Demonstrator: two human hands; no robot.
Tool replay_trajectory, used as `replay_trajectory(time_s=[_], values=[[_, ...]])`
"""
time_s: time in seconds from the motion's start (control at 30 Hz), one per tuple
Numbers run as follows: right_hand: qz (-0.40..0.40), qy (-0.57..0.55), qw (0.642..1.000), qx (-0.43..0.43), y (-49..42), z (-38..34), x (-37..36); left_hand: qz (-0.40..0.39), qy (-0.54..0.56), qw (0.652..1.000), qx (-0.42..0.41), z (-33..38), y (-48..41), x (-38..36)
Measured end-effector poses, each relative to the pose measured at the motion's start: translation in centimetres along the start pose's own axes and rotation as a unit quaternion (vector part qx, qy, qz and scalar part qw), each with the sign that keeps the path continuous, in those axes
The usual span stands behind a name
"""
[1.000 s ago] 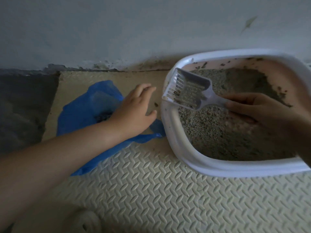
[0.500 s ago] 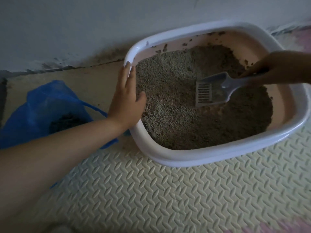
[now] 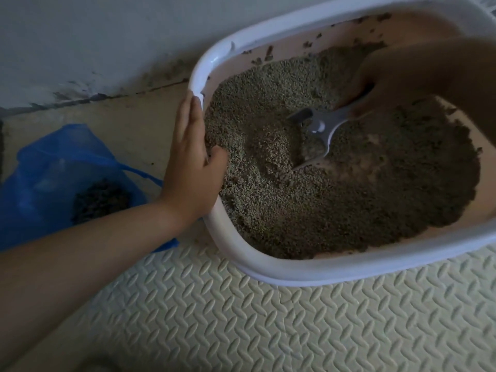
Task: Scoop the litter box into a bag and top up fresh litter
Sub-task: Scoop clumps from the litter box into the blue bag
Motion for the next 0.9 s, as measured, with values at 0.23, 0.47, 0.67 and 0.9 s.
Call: replay_trajectory(time_s=[0.23,0.47,0.67,0.9], values=[[-0.011,-0.054,0.987,0.149,-3.6,-10.7,-1.0,-0.007,0.027,1.000,0.008,0.1,0.1,-0.2],[0.016,-0.231,0.968,0.096,-1.7,-10.5,-8.5,0.001,0.001,1.000,0.005,-0.2,0.0,-0.2],[0.109,0.092,0.988,0.065,-0.8,-12.8,-8.7,-0.008,-0.020,1.000,0.009,-0.2,-0.1,-0.2],[0.132,-0.057,0.989,0.031,0.1,-12.3,-9.0,-0.006,-0.042,0.999,0.011,-0.2,-0.1,-0.1]])
Point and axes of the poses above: each hand's wrist, its own y-axis away from the middle knuckle, its own x-axis out of the back of the hand, z = x × y, the point moved 5 cm from there along -y, towards the middle knuckle, and after that the axes turned 13 degrees about y, right-handed, at the moved point
